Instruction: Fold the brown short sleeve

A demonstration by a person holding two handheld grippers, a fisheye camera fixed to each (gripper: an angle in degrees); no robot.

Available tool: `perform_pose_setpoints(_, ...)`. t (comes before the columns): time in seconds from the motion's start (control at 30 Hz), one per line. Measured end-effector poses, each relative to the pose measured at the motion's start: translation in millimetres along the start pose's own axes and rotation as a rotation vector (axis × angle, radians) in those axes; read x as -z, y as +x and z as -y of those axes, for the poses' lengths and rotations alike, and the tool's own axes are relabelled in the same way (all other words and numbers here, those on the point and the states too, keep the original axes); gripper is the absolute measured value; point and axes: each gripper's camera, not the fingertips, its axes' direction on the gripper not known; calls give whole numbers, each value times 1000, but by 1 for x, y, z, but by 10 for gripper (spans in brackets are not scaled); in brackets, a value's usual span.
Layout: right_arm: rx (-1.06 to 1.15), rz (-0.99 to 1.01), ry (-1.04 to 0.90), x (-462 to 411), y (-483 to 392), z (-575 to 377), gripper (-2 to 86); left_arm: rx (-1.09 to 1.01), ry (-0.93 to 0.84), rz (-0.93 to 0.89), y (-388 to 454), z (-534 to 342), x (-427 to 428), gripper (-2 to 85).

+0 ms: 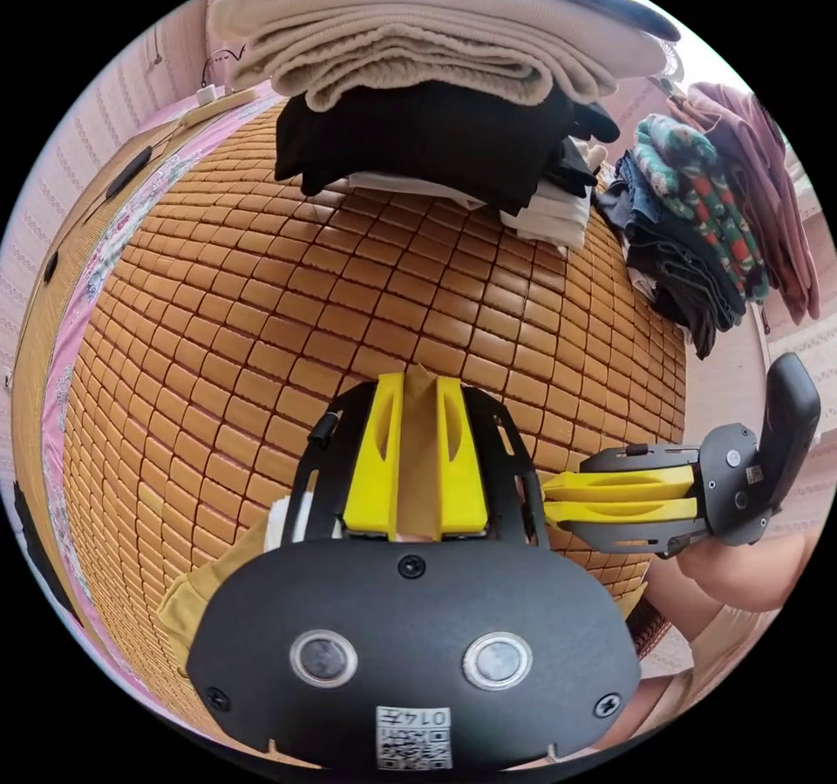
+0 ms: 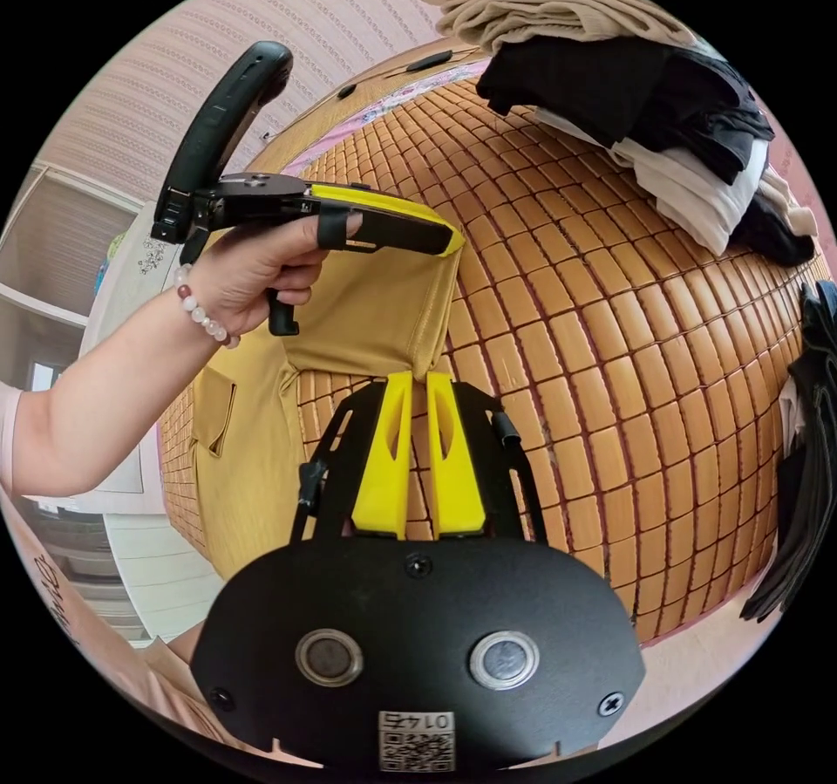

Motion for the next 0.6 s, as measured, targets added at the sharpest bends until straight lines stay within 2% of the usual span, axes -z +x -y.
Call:
perform_pose_setpoints(0.17, 61, 4, 49, 5, 3, -2, 17, 45, 69, 55, -9, -24, 24, 1)
perform_pose_setpoints(0.37, 164, 98, 143, 22, -11, 15, 18, 232, 338, -2, -47, -106, 110, -5)
perform_pose_setpoints(0.5, 329, 231, 179, 32, -44, 29, 19, 306, 464, 48, -56, -178, 168, -6)
perform_pose_setpoints(0.6, 477, 315, 134, 32, -73, 25, 19, 360, 455, 96, -53, -233, 189, -5)
